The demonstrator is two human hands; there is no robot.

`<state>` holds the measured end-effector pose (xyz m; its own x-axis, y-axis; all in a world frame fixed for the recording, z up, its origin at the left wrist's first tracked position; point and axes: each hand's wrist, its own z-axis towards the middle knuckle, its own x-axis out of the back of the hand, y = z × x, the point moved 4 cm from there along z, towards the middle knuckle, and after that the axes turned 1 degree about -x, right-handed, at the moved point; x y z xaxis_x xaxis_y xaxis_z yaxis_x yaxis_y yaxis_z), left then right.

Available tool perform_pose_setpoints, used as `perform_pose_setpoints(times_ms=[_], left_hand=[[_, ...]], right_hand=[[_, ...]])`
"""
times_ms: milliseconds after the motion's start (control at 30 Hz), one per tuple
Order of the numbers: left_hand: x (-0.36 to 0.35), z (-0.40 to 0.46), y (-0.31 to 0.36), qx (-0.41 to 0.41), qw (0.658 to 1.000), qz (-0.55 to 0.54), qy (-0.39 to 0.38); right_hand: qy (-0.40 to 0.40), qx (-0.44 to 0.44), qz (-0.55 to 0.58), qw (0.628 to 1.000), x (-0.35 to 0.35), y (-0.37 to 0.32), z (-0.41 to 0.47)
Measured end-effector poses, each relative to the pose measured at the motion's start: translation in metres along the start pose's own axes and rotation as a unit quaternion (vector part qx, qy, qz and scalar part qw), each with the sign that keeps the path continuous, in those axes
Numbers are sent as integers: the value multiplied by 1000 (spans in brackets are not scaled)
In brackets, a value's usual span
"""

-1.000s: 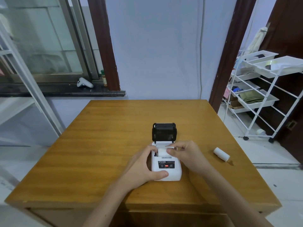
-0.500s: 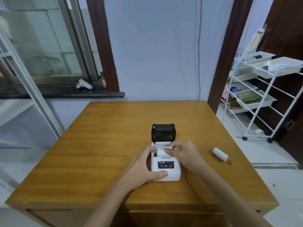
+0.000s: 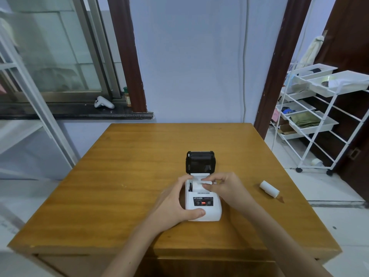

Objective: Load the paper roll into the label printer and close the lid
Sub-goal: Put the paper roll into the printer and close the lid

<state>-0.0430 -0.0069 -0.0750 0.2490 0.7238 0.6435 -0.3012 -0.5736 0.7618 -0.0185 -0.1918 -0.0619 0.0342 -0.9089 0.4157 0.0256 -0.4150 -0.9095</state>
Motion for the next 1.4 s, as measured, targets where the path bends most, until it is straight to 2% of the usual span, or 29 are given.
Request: perform_pose_setpoints(times_ms=[267,633,800,867,967,1000,1033,1133,1200,1400], left_hand=[[1,0,5,-18,1000,10,-2],[2,-1,2,-36,999,19,-4],[2,-1,0,-52,999,4,-5],[2,0,-2,-48,999,8,-2],[2,1,-2,-45,999,2,2],[2,2,-3,-45,999,2,3],[2,1,-2,-46,999,2,2],[1,1,-2,-55,998,-4,-3],[1,1,-2,-63,998,-5,-4],[2,1,-5,-67,998,-12,12]], right_hand=[[-80,5,67,995,6,-9,-16],[-50,23,39,998,2,-1,-14],[-55,0,55,997,2,0,-14],[-21,7,84,996,6,-6,-14],[143,20,130,981,24,-17,-7],[170,21,134,976,28,-21,-2],[165,20,133,977,28,-26,4],[67,6,119,991,18,-36,20],[30,8,112,993,12,-40,23],[66,69,121,988,8,-31,8]])
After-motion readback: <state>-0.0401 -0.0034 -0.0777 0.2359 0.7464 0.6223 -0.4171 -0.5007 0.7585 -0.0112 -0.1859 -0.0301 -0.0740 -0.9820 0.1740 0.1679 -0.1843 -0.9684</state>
